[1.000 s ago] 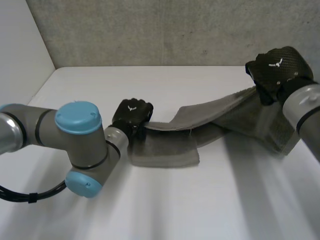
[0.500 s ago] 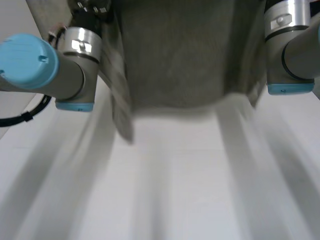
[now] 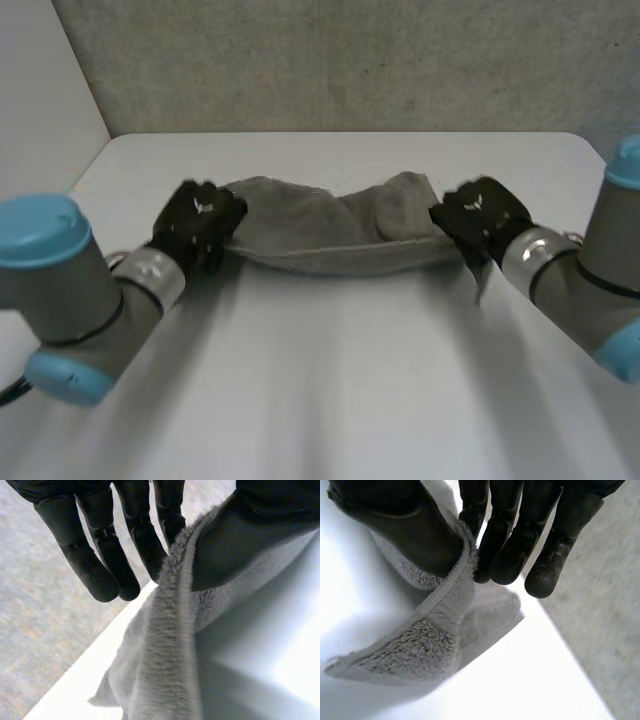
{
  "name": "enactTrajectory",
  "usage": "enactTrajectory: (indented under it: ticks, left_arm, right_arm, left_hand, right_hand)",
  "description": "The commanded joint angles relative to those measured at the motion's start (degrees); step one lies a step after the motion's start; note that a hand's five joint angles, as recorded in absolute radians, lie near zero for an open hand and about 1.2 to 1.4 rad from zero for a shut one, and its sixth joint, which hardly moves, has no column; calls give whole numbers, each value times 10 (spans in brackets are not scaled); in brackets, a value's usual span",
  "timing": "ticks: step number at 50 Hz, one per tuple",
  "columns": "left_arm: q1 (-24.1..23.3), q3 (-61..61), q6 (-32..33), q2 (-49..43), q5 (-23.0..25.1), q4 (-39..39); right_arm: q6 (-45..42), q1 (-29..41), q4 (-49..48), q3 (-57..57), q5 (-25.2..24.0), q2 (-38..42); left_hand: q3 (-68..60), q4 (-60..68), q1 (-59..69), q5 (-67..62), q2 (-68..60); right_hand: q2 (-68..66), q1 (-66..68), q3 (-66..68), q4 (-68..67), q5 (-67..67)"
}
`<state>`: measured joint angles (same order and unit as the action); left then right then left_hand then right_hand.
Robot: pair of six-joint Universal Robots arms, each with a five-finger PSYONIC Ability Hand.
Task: Fold the towel.
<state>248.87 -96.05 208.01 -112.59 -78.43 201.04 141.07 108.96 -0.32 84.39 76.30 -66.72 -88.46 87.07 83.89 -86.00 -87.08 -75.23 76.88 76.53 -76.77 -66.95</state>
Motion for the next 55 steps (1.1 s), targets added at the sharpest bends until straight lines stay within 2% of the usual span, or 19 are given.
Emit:
enactTrajectory:
  ticks: [1, 2, 3, 4, 5, 8, 15, 30, 33, 36, 37, 38, 39, 40, 41, 43, 55]
  left_arm:
    - [-2, -71, 45, 25, 6, 9]
    - [-4, -78, 46, 25, 4, 13]
    - [-4, -78, 46, 25, 4, 13]
    - [-3, -83, 47, 25, 1, 20]
    - [-1, -88, 47, 23, 1, 32]
    - [1, -92, 48, 17, 0, 65]
    - [4, -87, 49, -12, -3, 117]
    - [27, -111, 49, -24, -1, 109]
    - [29, -114, 49, -24, -1, 107]
    - [39, -115, 49, -25, 1, 105]
    - [40, -116, 49, -24, 2, 101]
    - [40, -116, 49, -24, 2, 101]
    - [41, -116, 48, -24, 5, 94]
    - [41, -115, 47, -24, 6, 86]
    - [41, -115, 47, -24, 6, 86]
    - [42, -114, 47, -24, 7, 74]
    - [61, -113, 46, -12, 2, 72]
  right_arm:
    - [3, -40, -18, 85, 33, -49]
    - [5, -46, -18, 98, 37, -58]
    - [5, -46, -18, 98, 37, -58]
    - [6, -53, -18, 112, 38, -68]
    - [6, -59, -19, 126, 38, -75]
    - [8, -67, -25, 150, 37, -84]
    - [11, -84, -61, 186, 39, -97]
    - [37, -121, -87, 194, 50, -94]
    - [38, -121, -90, 194, 51, -91]
    - [38, -118, -87, 194, 50, -90]
    - [37, -116, -86, 194, 49, -88]
    - [37, -116, -86, 194, 49, -88]
    - [36, -115, -85, 195, 47, -85]
    - [34, -115, -84, 194, 53, -80]
    - [34, -115, -84, 194, 53, -80]
    - [34, -117, -84, 194, 54, -68]
    - [26, -136, -86, 183, 54, -39]
  left_hand:
    - [105, -91, -59, 180, 91]
    - [219, -206, -174, 295, 206]
    - [221, -207, -175, 296, 207]
    - [359, -345, -313, 434, 345]
    - [415, -401, -369, 491, 401]
    - [491, -477, -445, 566, 477]
    - [496, -483, -451, 572, 483]
    - [496, -483, -451, 572, 483]
    - [485, -471, -439, 560, 471]
    - [409, -395, -363, 484, 395]
    - [301, -287, -255, 376, 287]
    - [300, -286, -254, 375, 286]
    - [180, -166, -134, 255, 166]
    - [86, -72, -40, 161, 72]
    - [85, -71, -39, 160, 71]
    - [85, -71, -39, 160, 71]
    - [85, -71, -39, 160, 71]
  right_hand:
    - [-48, 31, 35, -32, -30]
    - [-48, 31, 35, -32, -30]
    - [-48, 31, 35, -32, -30]
    - [-48, 31, 35, -32, -30]
    - [-48, 31, 35, -32, -30]
    - [-48, 31, 35, -32, -30]
    - [-48, 31, 35, -32, -30]
    - [-48, 31, 35, -32, -30]
    - [-48, 31, 35, -32, -30]
    - [-48, 31, 35, -32, -30]
    - [-48, 31, 35, -32, -30]
    - [-48, 31, 35, -32, -30]
    - [-27, 10, 14, -11, -9]
    - [68, -85, -81, 84, 86]
    - [69, -86, -82, 85, 87]
    - [219, -235, -232, 234, 236]
    - [243, -259, -256, 258, 260]
